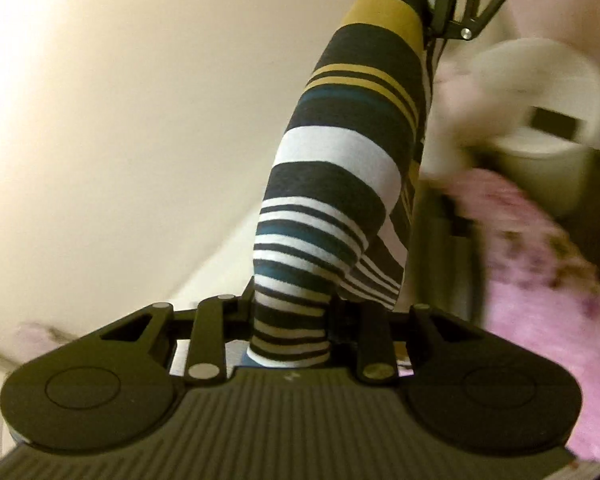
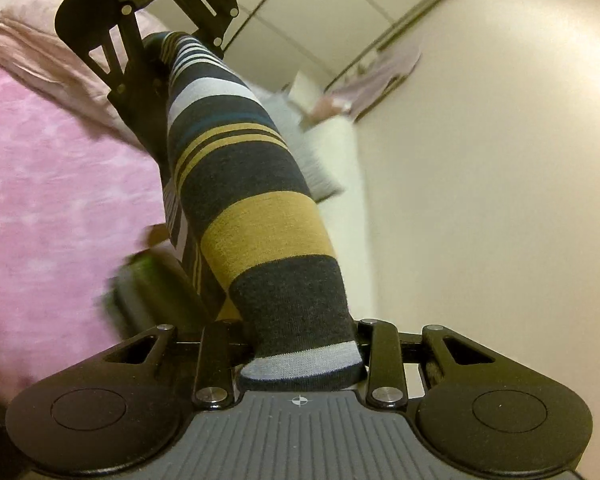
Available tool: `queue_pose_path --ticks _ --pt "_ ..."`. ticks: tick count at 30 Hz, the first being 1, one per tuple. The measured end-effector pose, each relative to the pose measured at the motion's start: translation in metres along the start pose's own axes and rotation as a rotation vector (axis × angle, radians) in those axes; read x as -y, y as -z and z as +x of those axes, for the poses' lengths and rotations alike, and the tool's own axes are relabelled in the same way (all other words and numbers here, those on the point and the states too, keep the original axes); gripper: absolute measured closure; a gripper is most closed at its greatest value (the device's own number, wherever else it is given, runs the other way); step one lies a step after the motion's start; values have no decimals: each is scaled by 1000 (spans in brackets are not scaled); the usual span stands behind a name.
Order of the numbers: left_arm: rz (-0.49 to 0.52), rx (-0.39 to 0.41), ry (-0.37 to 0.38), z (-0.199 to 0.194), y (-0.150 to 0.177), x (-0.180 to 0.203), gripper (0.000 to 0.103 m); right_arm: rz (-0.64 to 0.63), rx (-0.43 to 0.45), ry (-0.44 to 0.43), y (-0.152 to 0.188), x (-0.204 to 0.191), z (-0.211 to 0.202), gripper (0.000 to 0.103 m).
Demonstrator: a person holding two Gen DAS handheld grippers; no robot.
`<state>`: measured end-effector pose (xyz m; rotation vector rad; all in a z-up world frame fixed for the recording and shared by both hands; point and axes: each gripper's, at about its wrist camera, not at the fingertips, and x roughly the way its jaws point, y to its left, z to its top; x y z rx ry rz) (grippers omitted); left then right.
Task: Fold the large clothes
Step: 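Carry the folded sweater with both grippers to the clothes stack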
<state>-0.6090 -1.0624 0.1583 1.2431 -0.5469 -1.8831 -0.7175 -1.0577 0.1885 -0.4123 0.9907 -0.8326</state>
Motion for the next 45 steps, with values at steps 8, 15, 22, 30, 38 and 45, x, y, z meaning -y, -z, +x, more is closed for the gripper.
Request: queue_pose_path --ticks 8,15,22,30,38,45 --pt "-41 -115 -273 112 -27 -22 77 -152 225 92 45 71 111 72" --pt "17 -289 -133 225 23 139 77 -284 150 -64 170 -51 195 69" --pt "-50 -293 -200 212 24 171 72 -263 190 18 197 -58 163 57" --pt "-112 -291 -194 221 20 162 82 -183 101 -5 184 -57 165 70" --pt "-112 -252 -172 187 15 204 83 -185 55 -35 227 -91 138 71" --pt "-173 -250 -178 197 25 192 83 -120 65 -33 224 -96 117 71"
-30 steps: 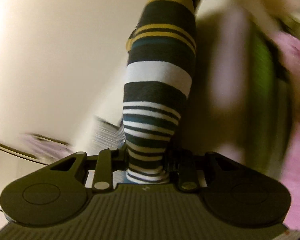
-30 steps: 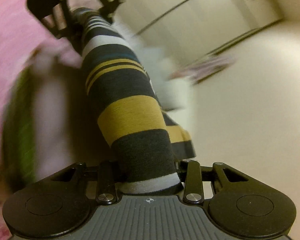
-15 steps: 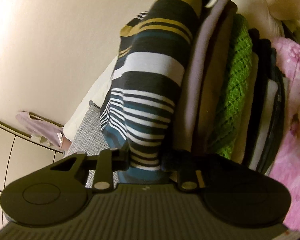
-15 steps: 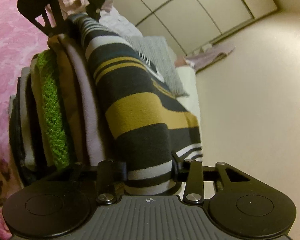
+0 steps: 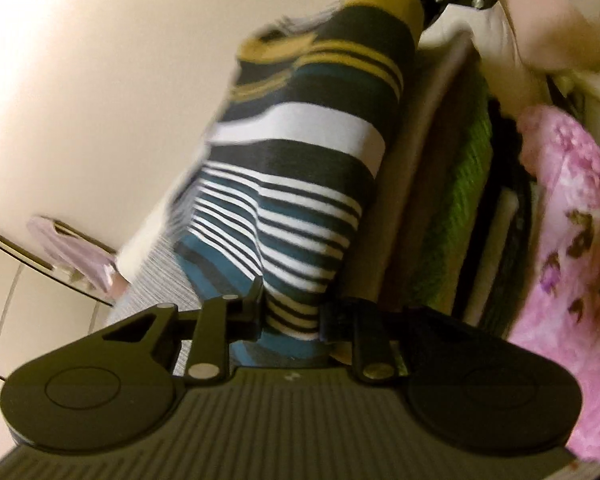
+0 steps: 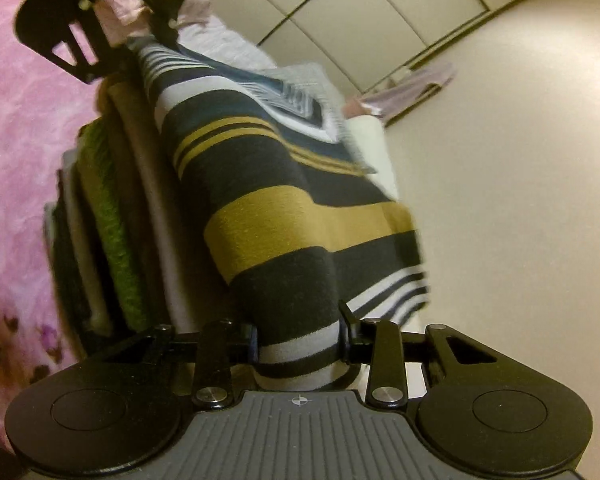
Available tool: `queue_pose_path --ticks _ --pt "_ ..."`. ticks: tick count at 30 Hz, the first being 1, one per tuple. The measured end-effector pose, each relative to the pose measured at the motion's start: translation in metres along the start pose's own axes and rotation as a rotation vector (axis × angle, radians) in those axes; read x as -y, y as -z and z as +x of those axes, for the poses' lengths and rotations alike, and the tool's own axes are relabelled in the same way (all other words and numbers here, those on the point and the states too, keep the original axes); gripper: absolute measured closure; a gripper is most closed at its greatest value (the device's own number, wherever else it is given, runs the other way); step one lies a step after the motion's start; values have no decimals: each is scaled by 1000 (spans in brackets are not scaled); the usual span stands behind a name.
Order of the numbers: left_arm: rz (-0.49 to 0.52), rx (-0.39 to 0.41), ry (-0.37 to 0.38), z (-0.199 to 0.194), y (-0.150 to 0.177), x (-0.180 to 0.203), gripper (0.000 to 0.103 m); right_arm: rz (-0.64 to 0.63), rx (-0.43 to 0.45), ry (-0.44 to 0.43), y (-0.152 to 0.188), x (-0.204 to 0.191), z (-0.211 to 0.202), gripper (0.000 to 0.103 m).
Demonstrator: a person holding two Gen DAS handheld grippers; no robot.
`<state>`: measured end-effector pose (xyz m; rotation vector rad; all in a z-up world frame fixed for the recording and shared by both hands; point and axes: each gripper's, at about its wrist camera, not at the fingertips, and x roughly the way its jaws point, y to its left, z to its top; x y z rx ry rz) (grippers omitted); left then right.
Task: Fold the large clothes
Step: 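Carry the folded sweater with both grippers to the clothes stack, then lower the sweater onto the stack top and open both grippers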
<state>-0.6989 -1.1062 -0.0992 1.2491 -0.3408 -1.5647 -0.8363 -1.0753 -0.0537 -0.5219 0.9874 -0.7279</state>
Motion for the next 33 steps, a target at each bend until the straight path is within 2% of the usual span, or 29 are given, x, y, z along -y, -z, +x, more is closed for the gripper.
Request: queue_pose_path --ticks 3,6,11,15,18,20,23,26,30,33 --pt "15 -3 -33 5 1 6 83 0 -20 18 -2 -6 15 71" --pt "6 -10 -24 2 -4 -6 83 8 1 22 -4 -1 8 68" --pt "20 4 -23 8 -5 -1 82 6 -13 17 -11 -5 4 59" --pt "-2 4 -26 7 5 13 82 112 14 -33 -32 10 -19 57" --pt "-10 8 -27 3 3 17 82 236 132 -63 -45 32 -46 57" --pt "-17 9 -26 0 2 19 82 310 180 -60 -53 48 -49 57" --pt "-28 7 -25 -3 1 19 82 489 137 -91 -56 74 -17 57" --pt "-46 -2 -15 -6 1 17 82 664 43 -176 -34 84 19 57" --pt "-129 -20 51 -26 7 3 77 722 40 -190 -24 75 21 57" --pt "-273 5 70 -50 16 -18 77 759 38 -197 -25 75 28 57"
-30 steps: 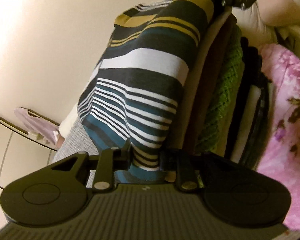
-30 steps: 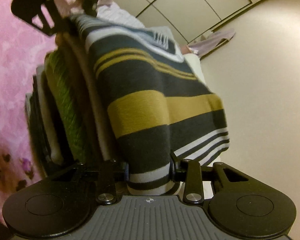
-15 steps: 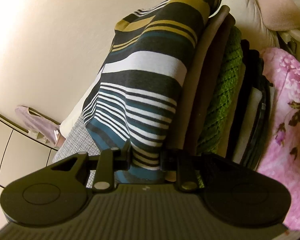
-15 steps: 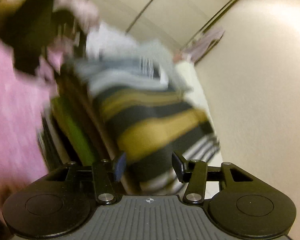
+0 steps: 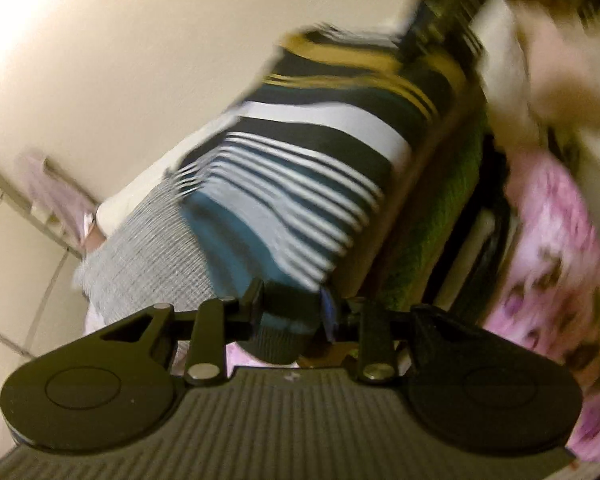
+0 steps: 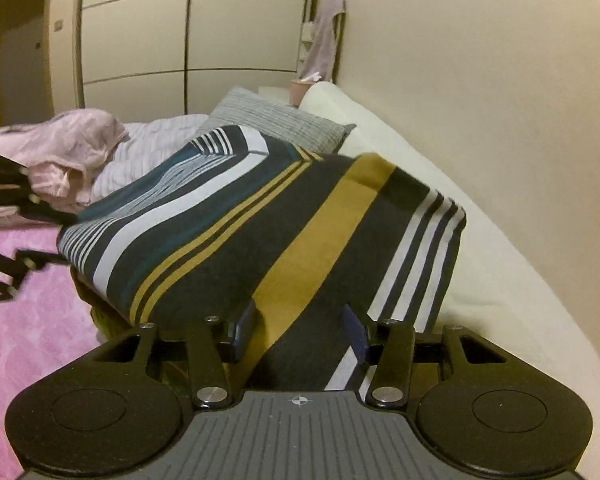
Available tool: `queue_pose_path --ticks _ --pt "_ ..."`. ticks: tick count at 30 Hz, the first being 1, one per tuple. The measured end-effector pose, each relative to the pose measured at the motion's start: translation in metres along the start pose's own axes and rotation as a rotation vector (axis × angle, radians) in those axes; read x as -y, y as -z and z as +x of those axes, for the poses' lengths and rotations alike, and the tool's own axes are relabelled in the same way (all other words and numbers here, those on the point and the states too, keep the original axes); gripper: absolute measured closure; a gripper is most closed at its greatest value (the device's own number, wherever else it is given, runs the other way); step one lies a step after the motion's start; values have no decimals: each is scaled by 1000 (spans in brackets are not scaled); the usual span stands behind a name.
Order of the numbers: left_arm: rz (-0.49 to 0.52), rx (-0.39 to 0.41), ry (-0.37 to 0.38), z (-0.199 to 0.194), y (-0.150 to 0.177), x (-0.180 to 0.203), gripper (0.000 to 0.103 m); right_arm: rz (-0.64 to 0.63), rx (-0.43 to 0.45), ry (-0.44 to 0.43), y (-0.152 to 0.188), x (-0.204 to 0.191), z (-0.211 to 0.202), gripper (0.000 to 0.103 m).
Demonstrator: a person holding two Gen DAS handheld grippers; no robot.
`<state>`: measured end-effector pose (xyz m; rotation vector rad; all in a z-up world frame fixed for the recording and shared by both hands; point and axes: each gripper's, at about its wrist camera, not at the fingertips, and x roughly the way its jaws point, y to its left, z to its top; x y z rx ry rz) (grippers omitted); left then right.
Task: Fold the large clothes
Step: 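Lower the sweater onto the stack top and open both grippers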
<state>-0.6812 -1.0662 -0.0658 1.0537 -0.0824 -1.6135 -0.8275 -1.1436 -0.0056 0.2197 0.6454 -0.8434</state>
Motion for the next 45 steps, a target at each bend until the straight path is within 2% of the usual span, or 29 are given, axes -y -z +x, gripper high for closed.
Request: queue_pose_path --ticks 3,6,9,11,13,16,23,27,29,33,45 --pt "-160 23 0 -11 -8 -24 77 21 5 10 2 2 -3 57" --pt "-281 48 14 -2 -24 -44 77 24 15 17 2 -3 0 57" --pt "-306 30 59 13 -33 -48 77 28 24 16 10 -5 0 57" --pt "-334 -22 107 30 -29 -44 83 36 24 20 15 -5 -2 57" --pt "-355 -43 116 36 -20 -37 86 33 21 13 23 -6 -2 57" --pt "-368 -65 122 37 -13 -31 86 -6 21 -10 28 -8 0 57" --pt "-372 -84 95 37 -20 -55 86 21 26 -15 -1 6 4 57" --pt "-380 -81 80 33 -19 -57 86 27 60 -18 -9 7 -5 56" --pt "-396 -68 72 28 -21 -59 86 45 76 -5 -10 10 -7 55" --pt "-410 -72 66 27 -21 -59 85 38 43 -6 -6 10 1 54" --pt "-437 -47 36 2 -27 -53 77 104 116 38 -4 13 -24 43"
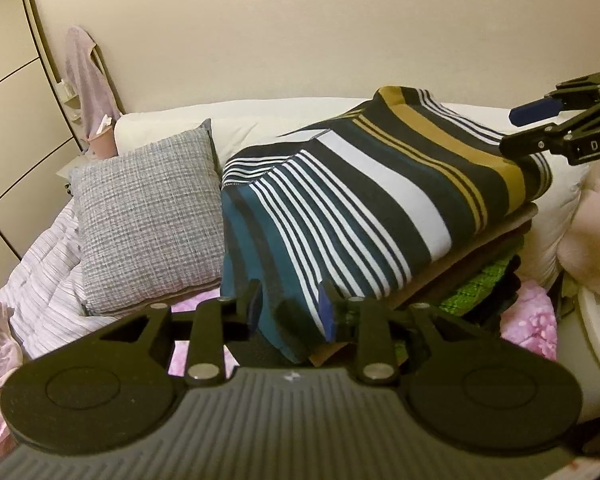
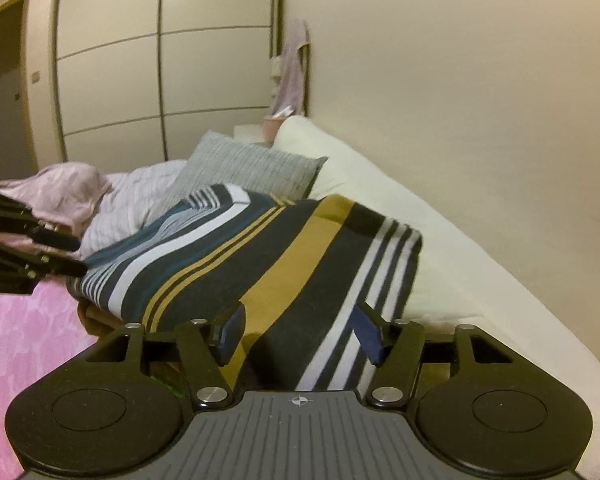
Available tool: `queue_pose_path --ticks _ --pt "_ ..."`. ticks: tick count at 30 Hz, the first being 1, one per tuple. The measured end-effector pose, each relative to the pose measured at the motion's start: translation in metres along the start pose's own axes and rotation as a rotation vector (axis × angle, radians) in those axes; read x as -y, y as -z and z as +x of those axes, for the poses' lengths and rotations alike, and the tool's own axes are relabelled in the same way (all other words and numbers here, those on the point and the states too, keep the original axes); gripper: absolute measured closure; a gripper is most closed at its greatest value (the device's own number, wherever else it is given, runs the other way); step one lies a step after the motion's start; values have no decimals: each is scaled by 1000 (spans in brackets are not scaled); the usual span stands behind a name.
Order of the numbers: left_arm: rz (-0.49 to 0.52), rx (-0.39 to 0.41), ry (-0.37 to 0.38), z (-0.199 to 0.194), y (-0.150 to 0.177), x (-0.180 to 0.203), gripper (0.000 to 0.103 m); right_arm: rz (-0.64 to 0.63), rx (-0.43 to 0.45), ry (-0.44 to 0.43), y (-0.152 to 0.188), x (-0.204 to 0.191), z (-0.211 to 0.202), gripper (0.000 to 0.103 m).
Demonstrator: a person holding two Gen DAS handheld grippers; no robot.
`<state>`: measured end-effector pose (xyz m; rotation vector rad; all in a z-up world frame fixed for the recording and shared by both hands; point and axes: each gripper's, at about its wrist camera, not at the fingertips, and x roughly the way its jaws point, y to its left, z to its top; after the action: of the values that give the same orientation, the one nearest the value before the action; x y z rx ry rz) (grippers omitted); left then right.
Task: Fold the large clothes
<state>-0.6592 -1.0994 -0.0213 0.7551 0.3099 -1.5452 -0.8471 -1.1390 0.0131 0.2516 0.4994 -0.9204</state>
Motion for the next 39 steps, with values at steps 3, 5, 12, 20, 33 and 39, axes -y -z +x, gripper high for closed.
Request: queue_pose_path --ticks 3,5,12,20,33,39 --pt "1 10 -6 -7 0 2 75 -16 -7 3 2 -3 -1 40" --pt "-5 18 -8 -12 0 2 74 -2 -3 7 2 -4 -4 39" --pt "-20 27 -11 -27 6 7 70 14 9 25 5 -10 -16 36" --pt "-162 7 -27 -52 23 13 15 89 5 71 12 -31 -58 15" --pt "-316 -56 -8 -130 79 32 1 315 -208 227 77 -124 -139 9" --pt "-364 -91 6 -168 100 36 1 337 -236 253 85 -163 -172 9"
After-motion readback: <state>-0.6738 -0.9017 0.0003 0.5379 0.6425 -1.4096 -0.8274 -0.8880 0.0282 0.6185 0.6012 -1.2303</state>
